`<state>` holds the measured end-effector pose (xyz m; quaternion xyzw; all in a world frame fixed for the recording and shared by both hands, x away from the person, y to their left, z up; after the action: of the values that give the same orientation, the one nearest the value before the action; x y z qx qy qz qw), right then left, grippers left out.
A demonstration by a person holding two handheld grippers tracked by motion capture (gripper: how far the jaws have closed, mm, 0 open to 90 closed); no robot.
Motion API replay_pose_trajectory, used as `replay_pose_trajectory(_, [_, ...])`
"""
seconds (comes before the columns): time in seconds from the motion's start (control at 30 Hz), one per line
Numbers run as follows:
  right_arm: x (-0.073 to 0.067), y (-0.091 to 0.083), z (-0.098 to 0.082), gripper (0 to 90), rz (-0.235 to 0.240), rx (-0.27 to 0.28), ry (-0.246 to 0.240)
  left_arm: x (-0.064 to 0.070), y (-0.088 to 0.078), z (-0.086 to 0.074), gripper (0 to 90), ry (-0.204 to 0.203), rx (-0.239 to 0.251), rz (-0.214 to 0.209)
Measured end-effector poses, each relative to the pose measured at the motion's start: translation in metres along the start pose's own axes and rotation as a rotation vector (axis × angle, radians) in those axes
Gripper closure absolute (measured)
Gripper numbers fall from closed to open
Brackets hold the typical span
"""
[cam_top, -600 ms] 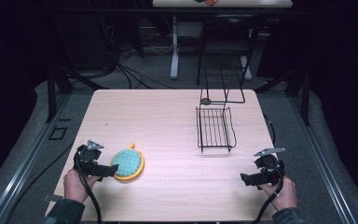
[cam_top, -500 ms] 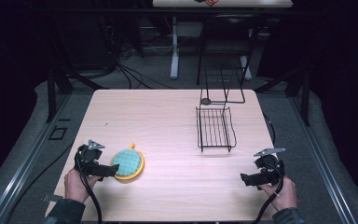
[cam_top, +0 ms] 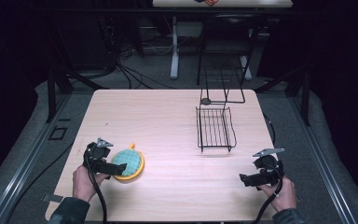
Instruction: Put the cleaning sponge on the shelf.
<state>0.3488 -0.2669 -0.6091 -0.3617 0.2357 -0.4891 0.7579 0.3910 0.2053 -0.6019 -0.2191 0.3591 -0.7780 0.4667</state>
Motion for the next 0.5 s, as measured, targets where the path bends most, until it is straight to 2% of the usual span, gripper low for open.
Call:
replay_pose_trajectory(0.17, [0.000, -0.002, -0.001, 1.1, 0.004, -0.002, 0.003, 0.000, 0.010, 0.000, 1.3, -0.026, -0.022, -0.021])
replay_pose_trajectory(0.37, [0.001, -0.003, -0.001, 1.1, -0.001, 0.010, 0.005, -0.001, 0.019, 0.004, 5.0, -0.024, -0.037, -0.034])
replay_pose_trajectory(0.5, [0.000, -0.004, -0.002, 1.1, 0.002, 0.009, 0.001, -0.005, 0.026, 0.005, 7.9, -0.044, -0.051, -0.035])
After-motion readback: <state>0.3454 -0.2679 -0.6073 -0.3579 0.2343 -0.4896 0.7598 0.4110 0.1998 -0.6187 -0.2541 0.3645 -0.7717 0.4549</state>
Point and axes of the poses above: each handheld gripper's, and its own axes: y roughly forward along the jaws, z roughly out of its top, x roughly to its right, the point moved 10 cm from there along y, roughly forward along the jaws, and after that the axes turned 5 degrees about x, right-handed, at the moved point
